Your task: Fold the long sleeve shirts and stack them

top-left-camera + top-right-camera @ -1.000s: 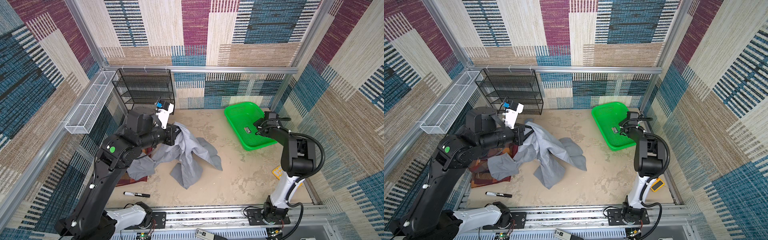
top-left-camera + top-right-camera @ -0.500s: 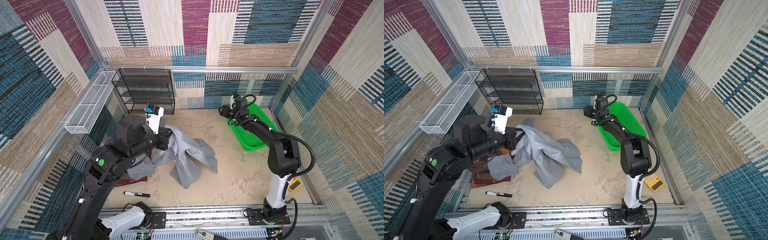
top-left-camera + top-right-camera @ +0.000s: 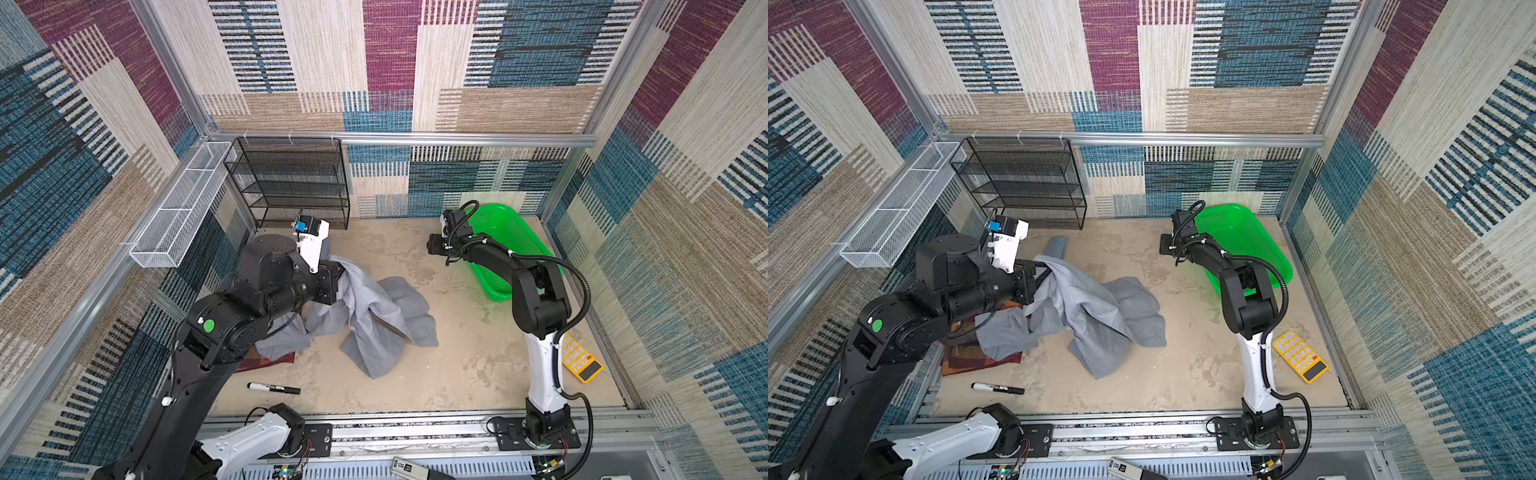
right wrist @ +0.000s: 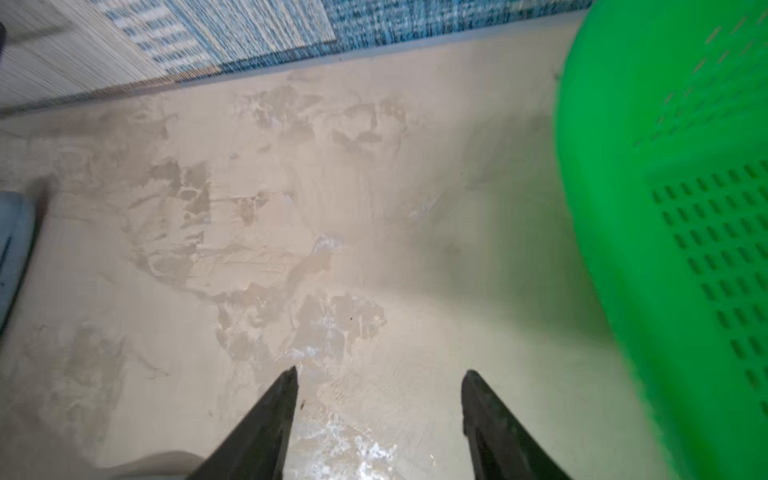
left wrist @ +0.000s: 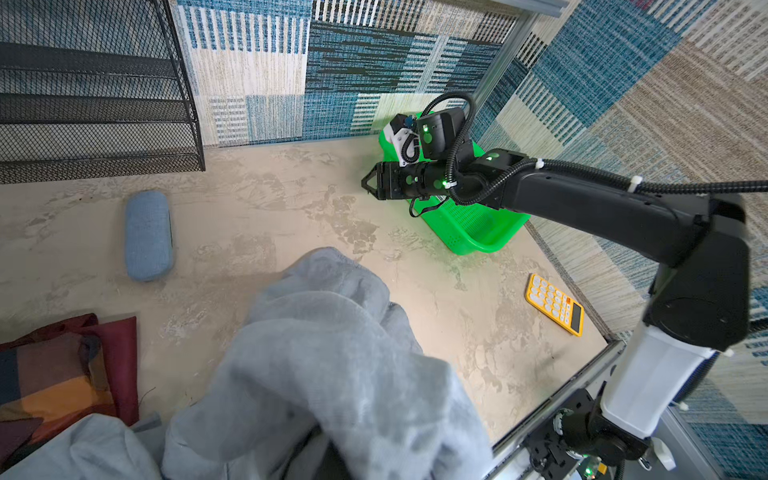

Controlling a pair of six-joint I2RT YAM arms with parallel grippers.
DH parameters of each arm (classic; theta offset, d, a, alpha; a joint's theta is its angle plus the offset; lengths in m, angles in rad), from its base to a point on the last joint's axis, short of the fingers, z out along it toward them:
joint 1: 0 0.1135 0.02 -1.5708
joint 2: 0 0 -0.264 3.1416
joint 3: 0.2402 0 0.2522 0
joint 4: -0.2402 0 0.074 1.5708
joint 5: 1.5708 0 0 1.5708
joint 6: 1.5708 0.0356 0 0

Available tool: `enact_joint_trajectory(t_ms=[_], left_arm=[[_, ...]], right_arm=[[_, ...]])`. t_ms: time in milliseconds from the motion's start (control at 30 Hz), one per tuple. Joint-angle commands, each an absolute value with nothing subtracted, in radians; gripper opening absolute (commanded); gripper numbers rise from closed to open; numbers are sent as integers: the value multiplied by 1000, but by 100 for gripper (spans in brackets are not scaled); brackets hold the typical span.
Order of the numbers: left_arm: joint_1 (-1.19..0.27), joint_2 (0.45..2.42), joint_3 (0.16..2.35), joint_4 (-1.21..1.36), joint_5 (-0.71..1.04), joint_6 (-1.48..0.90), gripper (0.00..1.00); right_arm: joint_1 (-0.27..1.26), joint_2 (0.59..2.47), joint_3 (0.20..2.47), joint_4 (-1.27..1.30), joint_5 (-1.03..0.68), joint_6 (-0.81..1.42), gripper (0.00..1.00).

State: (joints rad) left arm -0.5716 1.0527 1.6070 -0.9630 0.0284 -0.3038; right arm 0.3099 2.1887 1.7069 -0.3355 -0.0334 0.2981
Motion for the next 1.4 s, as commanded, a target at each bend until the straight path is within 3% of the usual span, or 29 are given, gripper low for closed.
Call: enact_joint_trajectory(t_ms=[0, 500, 733, 900, 1033, 1167, 1267, 1367], left_arm=[[-571, 1057, 1611, -937, 20, -294, 0], [-571, 1098, 1620, -917, 50, -302, 0], [-572, 1189, 1631, -894, 141, -312, 0], [-603, 1300, 1634, -876, 154, -321, 0], [-614, 1396, 1676, -858, 116, -330, 0], [-615, 1471, 1777, -878, 138, -347, 0], [-613, 1515, 1864, -938, 114, -378, 0], [-614, 1540, 1922, -981, 62, -431, 0]], right_arm=[[282, 2221, 1734, -341, -3, 284, 65], [140, 2305, 1897, -383, 18, 279, 65], [104, 2272, 1968, -486, 131, 314, 66], [156, 2022, 1771, -362, 8, 352, 68], [273, 1710, 1531, -243, -30, 363, 69], [354, 1412, 1258, -87, -238, 413, 67], [449, 1260, 1135, -62, -303, 390, 66], [563, 1116, 1035, -64, -275, 312, 66]])
